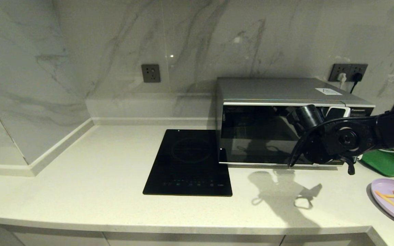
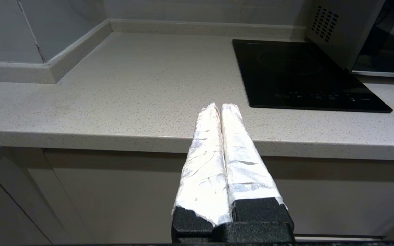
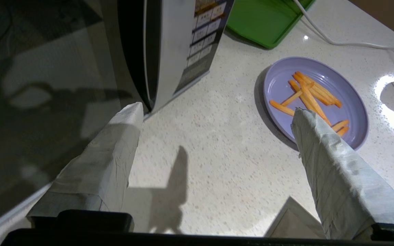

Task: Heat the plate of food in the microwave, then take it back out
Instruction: Open the microwave oven

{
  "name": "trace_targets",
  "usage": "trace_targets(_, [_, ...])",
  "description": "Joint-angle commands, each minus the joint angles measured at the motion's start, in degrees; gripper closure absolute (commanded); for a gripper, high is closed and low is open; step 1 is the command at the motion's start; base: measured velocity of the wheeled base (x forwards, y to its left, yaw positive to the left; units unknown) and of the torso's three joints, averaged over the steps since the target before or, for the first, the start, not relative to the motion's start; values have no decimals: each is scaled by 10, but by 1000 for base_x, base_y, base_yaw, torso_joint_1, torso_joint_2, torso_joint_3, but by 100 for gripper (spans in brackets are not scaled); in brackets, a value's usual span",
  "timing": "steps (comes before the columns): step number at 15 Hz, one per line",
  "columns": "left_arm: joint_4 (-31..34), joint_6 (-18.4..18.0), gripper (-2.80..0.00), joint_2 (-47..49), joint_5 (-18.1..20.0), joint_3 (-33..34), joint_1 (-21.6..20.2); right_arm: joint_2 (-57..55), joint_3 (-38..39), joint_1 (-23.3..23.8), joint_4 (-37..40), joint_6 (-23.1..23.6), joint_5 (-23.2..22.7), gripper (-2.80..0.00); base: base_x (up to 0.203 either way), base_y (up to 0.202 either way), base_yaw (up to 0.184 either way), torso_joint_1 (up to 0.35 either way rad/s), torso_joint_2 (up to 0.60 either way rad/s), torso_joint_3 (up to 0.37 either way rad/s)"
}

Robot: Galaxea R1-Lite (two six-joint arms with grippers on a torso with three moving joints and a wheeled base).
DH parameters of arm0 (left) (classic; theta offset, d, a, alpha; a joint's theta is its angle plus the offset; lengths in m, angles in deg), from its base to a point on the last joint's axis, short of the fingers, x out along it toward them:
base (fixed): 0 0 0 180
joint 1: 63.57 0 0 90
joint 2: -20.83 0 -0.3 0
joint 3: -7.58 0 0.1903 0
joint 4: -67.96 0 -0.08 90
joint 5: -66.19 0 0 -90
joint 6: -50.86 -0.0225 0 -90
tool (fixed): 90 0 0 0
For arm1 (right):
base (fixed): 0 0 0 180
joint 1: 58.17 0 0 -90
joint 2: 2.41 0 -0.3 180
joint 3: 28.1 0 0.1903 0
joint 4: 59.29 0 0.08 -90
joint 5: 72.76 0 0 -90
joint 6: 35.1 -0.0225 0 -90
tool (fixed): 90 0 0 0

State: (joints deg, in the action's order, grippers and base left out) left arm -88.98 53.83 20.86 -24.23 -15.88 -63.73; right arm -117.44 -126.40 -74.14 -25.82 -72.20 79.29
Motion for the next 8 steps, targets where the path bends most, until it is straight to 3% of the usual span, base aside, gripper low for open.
trace_targets(1, [0, 1, 0, 0, 0, 0, 0, -37, -37, 16, 2, -2, 4, -280, 0, 0, 0, 0, 0, 0])
trace_targets(8, [0, 1, 0, 0, 0, 0, 0, -85, -102, 60, 1, -2, -1, -280, 0, 0, 0, 0, 0, 0])
